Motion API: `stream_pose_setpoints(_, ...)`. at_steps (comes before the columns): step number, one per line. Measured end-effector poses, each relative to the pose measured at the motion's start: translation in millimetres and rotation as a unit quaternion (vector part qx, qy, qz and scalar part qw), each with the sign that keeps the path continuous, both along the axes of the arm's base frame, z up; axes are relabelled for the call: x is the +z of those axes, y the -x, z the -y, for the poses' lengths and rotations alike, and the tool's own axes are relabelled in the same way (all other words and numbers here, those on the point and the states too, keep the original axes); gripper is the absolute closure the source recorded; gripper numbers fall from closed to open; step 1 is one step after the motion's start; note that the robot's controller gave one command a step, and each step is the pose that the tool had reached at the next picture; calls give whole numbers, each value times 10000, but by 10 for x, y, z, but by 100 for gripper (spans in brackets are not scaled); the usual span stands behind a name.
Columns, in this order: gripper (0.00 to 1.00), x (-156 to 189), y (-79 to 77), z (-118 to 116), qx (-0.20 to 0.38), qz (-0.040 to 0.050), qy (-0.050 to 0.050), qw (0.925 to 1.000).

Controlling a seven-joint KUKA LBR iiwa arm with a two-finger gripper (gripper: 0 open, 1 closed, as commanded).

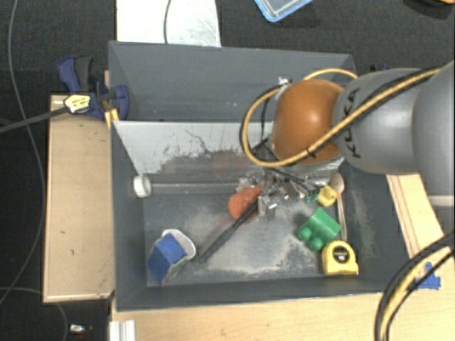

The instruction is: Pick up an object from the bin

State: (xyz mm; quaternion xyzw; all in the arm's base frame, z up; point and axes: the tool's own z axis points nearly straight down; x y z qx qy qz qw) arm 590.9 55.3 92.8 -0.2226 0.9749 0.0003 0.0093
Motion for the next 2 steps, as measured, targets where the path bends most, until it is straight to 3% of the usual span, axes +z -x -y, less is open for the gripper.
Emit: stream_pose_setpoints(2, 100, 866, -3, 0, -18, 6, -1, 10000)
